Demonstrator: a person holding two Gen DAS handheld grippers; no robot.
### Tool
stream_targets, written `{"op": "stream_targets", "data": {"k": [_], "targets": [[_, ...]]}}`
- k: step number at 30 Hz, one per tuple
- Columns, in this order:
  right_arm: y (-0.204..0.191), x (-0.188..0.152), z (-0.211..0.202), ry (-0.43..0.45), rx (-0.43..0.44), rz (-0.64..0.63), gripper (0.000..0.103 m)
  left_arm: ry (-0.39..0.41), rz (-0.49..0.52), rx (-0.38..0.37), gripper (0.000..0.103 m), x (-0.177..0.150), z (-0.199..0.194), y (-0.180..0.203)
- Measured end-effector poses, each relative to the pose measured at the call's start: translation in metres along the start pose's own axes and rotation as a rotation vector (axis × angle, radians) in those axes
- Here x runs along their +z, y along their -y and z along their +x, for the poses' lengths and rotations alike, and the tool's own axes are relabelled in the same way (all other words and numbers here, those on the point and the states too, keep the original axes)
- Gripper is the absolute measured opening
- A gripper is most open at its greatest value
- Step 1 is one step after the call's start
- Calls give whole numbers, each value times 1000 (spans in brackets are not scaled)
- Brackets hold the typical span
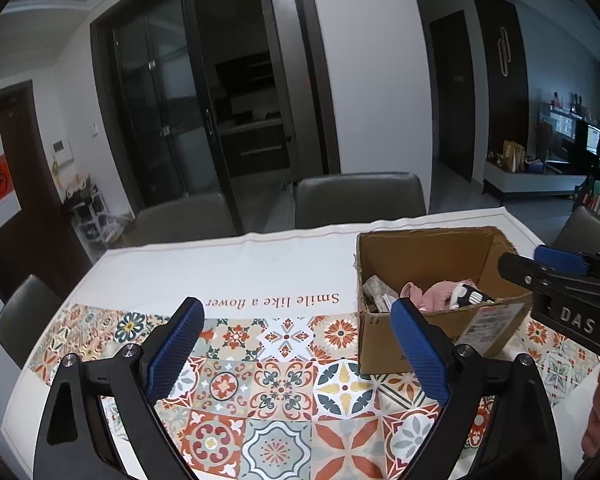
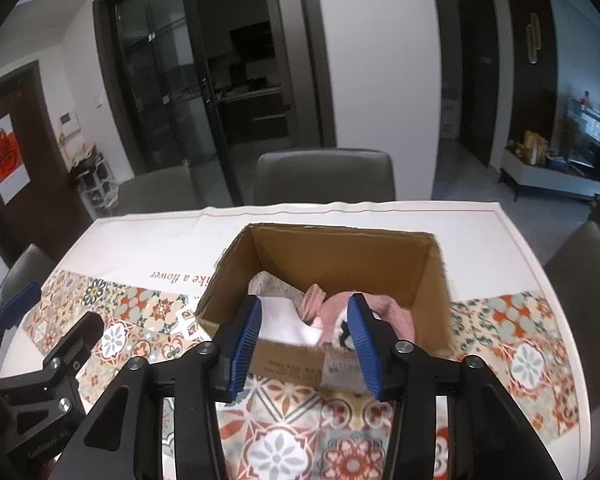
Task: Organize soft objects
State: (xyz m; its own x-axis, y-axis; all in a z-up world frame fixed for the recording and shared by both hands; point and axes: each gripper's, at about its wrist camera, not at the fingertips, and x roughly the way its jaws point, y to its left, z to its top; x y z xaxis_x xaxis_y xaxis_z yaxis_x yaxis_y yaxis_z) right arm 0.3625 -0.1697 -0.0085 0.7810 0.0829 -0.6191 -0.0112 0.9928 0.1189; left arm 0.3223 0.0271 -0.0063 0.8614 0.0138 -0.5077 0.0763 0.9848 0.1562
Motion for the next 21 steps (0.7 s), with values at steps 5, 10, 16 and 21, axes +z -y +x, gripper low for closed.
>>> {"op": "stream_targets", "data": {"k": [5, 10, 16, 21], "targets": [[-4, -17, -37, 32, -43, 24, 56, 21, -2, -33, 97, -6, -24, -1], [-7, -37, -71, 53, -71, 35, 59, 48, 2, -43, 98, -16, -53, 1], [-4, -57, -110, 81, -90, 39, 61, 66, -10, -46, 99, -31, -89, 7], [1, -75, -142, 92, -84, 27, 63, 69, -28, -43, 100, -47, -120, 17]]}}
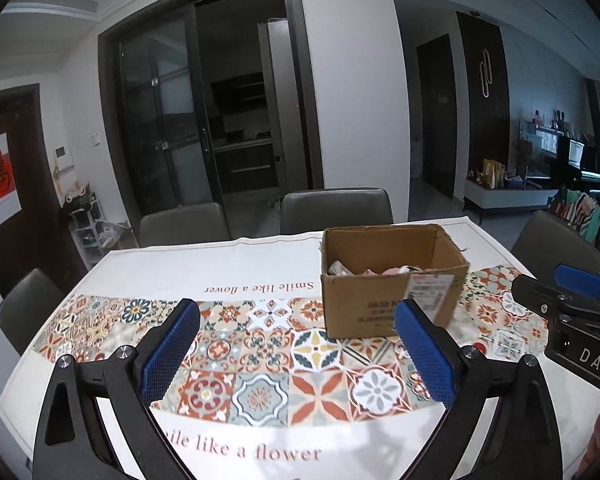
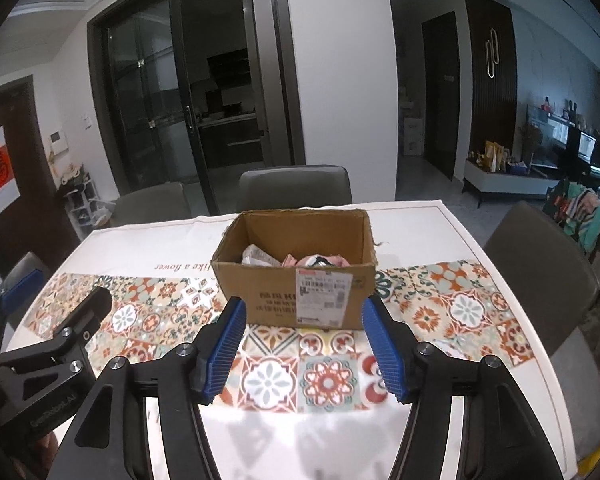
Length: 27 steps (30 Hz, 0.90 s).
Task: Organize soft objects
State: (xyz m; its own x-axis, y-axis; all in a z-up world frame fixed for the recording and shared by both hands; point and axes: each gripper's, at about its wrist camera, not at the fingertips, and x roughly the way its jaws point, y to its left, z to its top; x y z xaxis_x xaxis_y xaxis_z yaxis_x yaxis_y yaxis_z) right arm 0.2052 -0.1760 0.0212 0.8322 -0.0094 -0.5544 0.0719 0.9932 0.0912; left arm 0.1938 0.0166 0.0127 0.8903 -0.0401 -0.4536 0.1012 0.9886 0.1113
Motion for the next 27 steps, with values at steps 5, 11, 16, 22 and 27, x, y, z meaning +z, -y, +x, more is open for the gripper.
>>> {"op": "stream_targets", "data": {"k": [5, 11, 16, 22, 27], "targets": [[10, -14, -29, 9, -3, -7, 65, 7, -22, 6, 101, -11, -30, 8], [19, -35, -67, 15, 1, -27, 65, 19, -31, 16, 102, -28, -70, 20], [26, -50, -93, 17, 23, -27, 65, 24, -37, 20, 103, -38, -98, 27], [30, -62, -118, 30, 42, -38, 65, 48, -37, 34, 103, -48, -129, 31], [32, -70, -135, 45, 52, -43, 65, 65, -38, 36, 103, -51, -148, 33]]}}
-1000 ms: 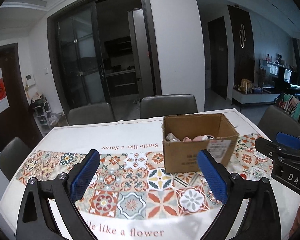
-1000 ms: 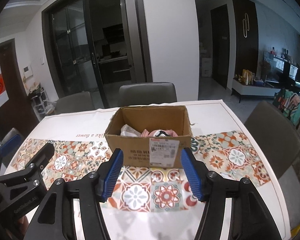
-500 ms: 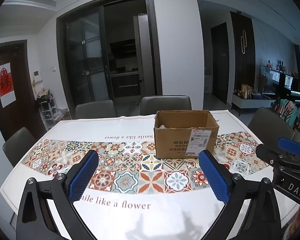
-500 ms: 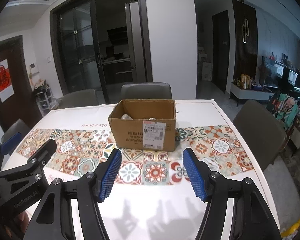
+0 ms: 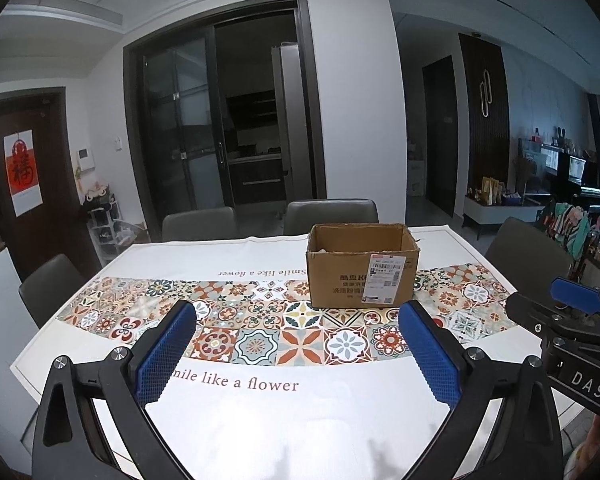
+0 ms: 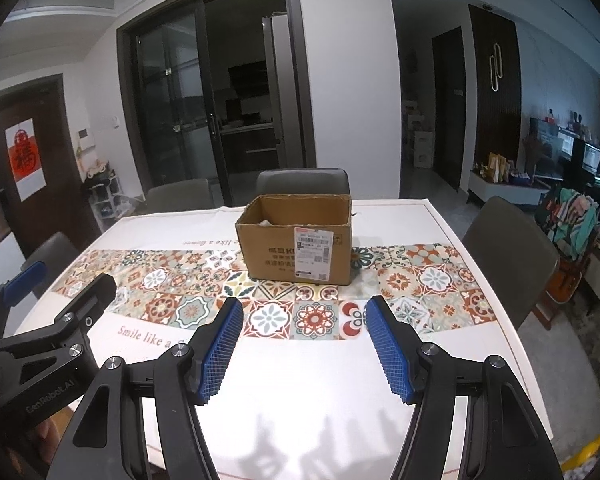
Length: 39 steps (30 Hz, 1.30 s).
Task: Organize soft objects
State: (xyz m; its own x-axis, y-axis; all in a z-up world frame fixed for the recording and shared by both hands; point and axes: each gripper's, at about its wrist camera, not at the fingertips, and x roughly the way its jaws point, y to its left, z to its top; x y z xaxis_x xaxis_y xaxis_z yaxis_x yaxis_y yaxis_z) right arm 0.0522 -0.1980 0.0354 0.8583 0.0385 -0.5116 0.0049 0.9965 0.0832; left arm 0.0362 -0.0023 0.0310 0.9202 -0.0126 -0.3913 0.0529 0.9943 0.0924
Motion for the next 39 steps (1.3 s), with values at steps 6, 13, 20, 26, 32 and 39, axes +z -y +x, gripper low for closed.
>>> {"op": "stream_targets", "data": {"k": [6, 13, 20, 26, 32, 39], "targets": [[-2, -6, -17, 16, 6, -2, 65, 16, 4, -4, 103, -2, -15, 1], [-2, -11, -25, 25, 15, 5, 65, 25, 11, -5, 103, -4, -27, 2], [-3, -15, -32, 31, 8, 5, 65, 25, 13, -4, 103, -6, -32, 3], [-3, -16, -33, 32, 8, 3, 65, 29, 16, 1, 103, -8, -36, 5], [-4, -17, -34, 31, 10, 2, 65, 31, 17, 7, 103, -10, -40, 6], [-5, -19, -35, 28, 11, -1, 65, 30, 14, 9, 103, -12, -43, 5]]}}
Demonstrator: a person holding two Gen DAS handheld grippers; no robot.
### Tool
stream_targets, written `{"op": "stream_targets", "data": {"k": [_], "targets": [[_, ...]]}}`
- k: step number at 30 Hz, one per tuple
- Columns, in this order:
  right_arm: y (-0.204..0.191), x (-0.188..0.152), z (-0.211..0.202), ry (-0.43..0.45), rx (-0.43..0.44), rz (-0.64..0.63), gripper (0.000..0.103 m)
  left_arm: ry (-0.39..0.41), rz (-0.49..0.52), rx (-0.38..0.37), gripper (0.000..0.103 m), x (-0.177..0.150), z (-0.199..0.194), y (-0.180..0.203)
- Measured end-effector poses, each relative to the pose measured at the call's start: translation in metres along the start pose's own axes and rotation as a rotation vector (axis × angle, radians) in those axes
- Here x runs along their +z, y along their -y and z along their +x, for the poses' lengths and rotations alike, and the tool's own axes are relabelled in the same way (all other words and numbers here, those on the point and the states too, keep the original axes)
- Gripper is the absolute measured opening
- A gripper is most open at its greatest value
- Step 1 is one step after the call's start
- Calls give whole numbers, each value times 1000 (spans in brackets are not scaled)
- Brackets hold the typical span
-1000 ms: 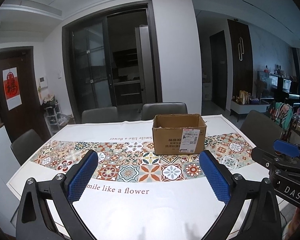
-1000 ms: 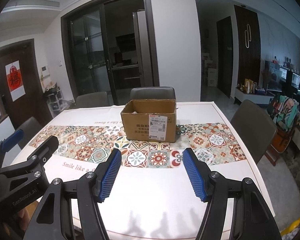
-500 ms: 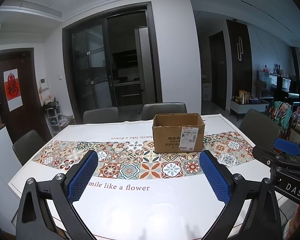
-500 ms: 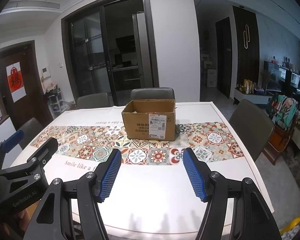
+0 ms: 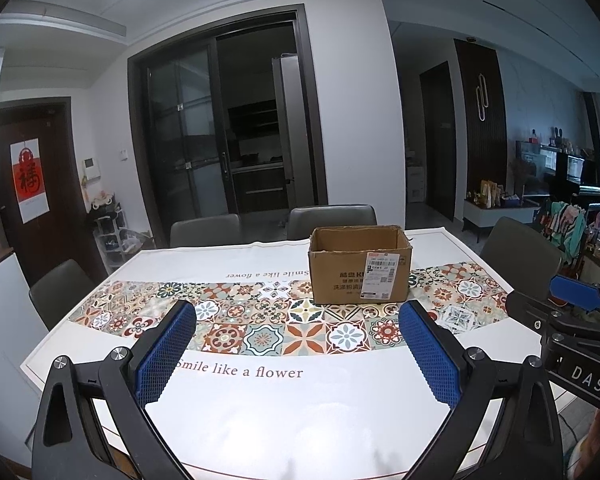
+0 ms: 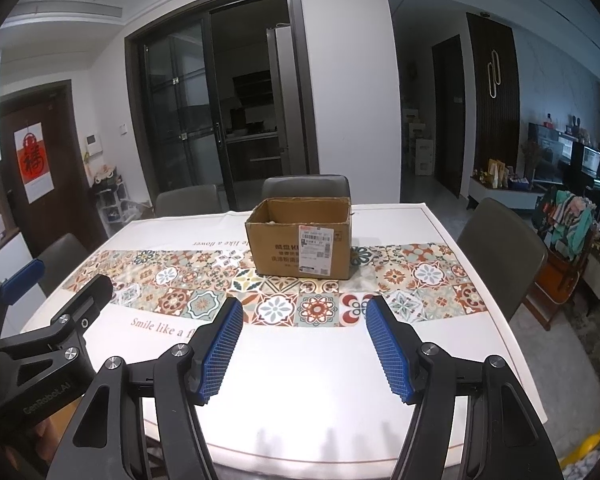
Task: Organize soft objects
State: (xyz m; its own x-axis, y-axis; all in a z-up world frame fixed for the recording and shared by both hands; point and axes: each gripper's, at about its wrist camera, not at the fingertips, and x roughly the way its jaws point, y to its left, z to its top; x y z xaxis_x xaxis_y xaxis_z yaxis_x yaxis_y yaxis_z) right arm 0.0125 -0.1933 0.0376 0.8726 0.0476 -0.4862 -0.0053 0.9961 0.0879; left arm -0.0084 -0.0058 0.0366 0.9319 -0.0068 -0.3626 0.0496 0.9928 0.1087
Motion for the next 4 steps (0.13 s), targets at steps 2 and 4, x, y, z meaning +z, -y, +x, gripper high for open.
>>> {"op": "stream_targets", "data": {"k": [2, 4], "targets": [[0, -1, -2, -1, -1, -1, 65, 1, 1, -1, 103, 0, 0, 0], [0, -3, -3, -2, 0, -2, 65, 1, 2, 0, 103, 0, -1, 0]]}}
